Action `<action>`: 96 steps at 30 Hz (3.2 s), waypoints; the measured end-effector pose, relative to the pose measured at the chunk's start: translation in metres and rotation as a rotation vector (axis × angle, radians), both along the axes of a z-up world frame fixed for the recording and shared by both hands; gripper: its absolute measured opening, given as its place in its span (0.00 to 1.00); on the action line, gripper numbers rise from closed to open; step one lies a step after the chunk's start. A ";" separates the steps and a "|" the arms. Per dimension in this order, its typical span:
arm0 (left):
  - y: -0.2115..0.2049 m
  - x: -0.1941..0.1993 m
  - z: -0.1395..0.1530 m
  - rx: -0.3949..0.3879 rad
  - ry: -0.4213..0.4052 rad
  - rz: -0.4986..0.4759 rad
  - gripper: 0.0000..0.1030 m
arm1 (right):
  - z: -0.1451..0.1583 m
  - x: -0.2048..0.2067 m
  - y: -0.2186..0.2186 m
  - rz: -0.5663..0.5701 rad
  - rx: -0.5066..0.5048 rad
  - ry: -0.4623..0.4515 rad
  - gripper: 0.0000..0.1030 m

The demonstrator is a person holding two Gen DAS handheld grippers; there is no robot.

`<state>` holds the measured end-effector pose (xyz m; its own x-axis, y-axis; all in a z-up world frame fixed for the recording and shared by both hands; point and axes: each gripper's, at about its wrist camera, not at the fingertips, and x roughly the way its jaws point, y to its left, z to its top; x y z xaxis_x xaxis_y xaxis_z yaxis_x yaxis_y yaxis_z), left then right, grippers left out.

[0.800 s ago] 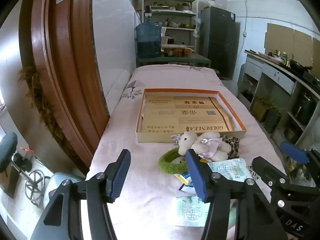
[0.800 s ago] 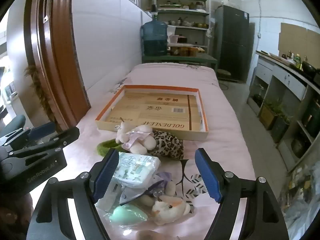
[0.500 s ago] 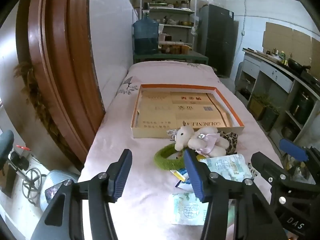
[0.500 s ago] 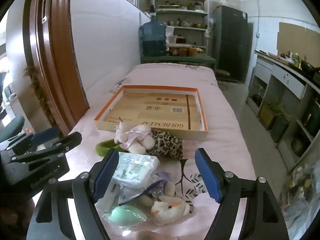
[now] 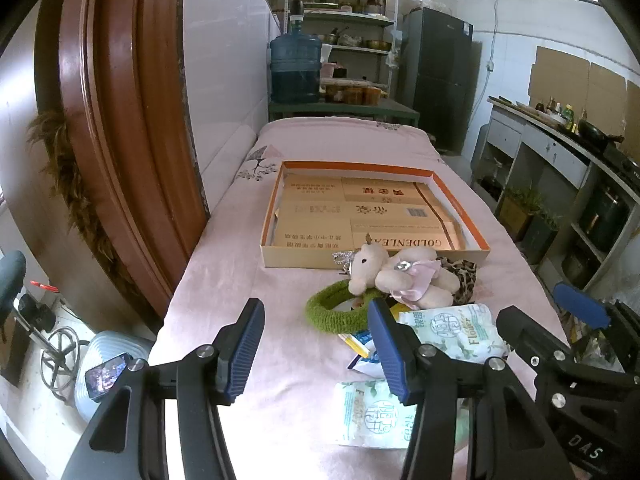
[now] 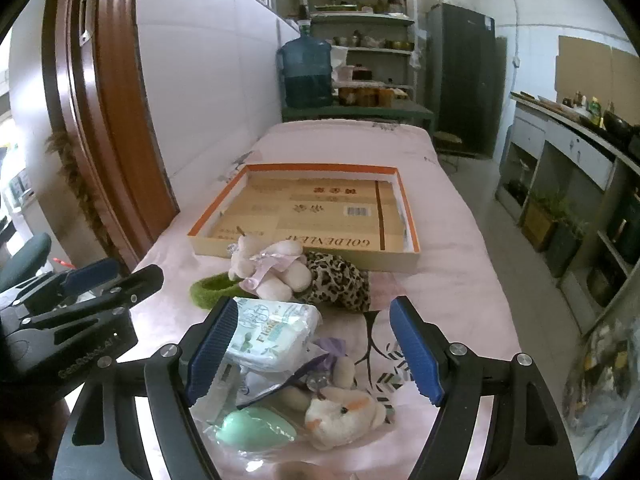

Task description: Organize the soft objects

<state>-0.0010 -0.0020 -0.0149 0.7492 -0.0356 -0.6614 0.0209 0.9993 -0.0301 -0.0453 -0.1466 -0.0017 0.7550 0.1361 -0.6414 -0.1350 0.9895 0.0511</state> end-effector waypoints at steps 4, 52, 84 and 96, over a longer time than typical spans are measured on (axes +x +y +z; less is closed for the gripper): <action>0.000 0.000 -0.001 -0.001 -0.001 0.001 0.53 | -0.001 0.001 0.001 0.001 0.001 0.002 0.77; 0.009 0.007 -0.016 -0.056 0.025 0.018 0.53 | -0.013 0.000 -0.008 -0.023 -0.008 0.016 0.77; -0.017 -0.025 -0.047 -0.194 0.117 -0.318 0.53 | -0.059 -0.056 -0.008 0.144 0.029 0.174 0.77; -0.012 -0.012 -0.074 -0.232 0.166 -0.302 0.52 | -0.082 -0.050 -0.013 0.158 0.090 0.273 0.70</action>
